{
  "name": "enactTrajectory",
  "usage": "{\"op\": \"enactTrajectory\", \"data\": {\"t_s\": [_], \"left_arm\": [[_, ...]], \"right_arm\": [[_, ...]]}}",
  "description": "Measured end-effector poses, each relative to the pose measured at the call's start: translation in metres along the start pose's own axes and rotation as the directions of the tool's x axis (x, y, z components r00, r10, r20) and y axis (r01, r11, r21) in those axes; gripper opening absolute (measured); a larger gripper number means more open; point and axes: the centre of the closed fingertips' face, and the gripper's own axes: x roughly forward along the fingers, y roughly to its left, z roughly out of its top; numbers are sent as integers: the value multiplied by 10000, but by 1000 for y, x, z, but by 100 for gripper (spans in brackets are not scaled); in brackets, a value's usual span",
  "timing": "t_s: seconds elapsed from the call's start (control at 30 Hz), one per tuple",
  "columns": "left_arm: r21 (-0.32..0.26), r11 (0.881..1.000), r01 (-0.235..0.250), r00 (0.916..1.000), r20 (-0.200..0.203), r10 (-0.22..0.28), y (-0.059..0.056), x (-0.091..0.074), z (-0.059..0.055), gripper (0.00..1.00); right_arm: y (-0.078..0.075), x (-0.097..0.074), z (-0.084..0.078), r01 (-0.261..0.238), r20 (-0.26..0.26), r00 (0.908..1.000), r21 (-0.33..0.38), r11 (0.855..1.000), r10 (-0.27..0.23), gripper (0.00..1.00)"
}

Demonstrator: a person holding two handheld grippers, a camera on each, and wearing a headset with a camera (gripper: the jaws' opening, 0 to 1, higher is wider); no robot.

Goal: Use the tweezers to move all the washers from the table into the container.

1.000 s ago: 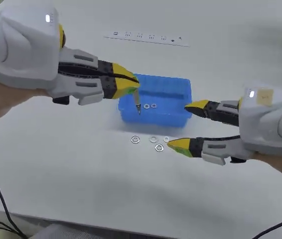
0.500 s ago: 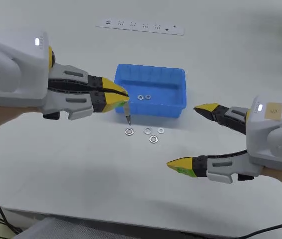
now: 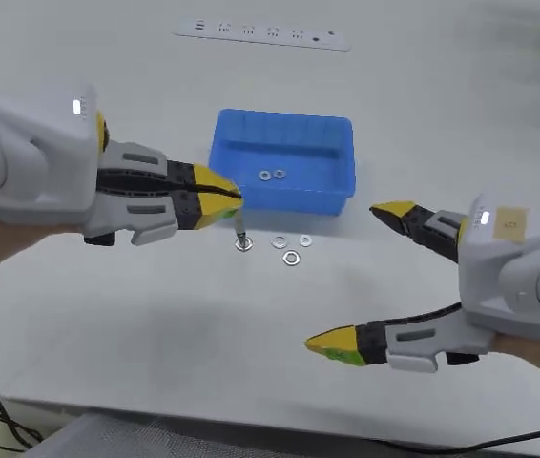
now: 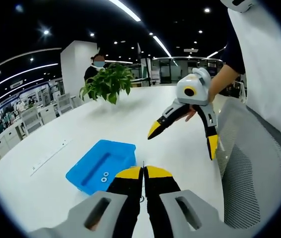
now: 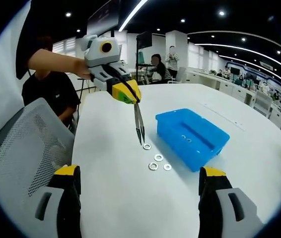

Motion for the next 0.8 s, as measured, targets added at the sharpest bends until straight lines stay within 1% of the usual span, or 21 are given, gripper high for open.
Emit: {"op": "enactTrajectory", "data": {"t_s": [0.13, 0.23, 0.4, 0.53, 0.63, 0.8], "left_arm": [[-1, 10000, -32, 10000, 59, 32, 0, 0, 0, 5], [-26, 10000, -17, 10000, 45, 17, 0, 1, -1, 5], [17, 10000, -3, 10000, 31, 3, 0, 3, -4, 5], [-63, 10000, 51, 10000, 38, -51, 2, 6, -5, 5], [-1, 10000, 40, 10000, 29, -40, 2, 8, -6, 5], [-55, 9999, 132, 9999, 1, -132, 2, 11, -8, 5]], "right_arm": [[6, 2, -2, -140, -54, 9999, -27, 9999, 140, 100], [8, 3, -4, -210, -124, 9997, 84, 9997, 211, 100], [10, 4, -2, -292, -17, 9996, 197, 9994, 292, 100], [11, 4, -3, -385, -64, 9992, 259, 9989, 387, 100], [11, 3, -6, -395, -161, 9991, 255, 9989, 399, 100], [12, 3, -6, -422, -143, 9990, 347, 9985, 427, 100]]}}
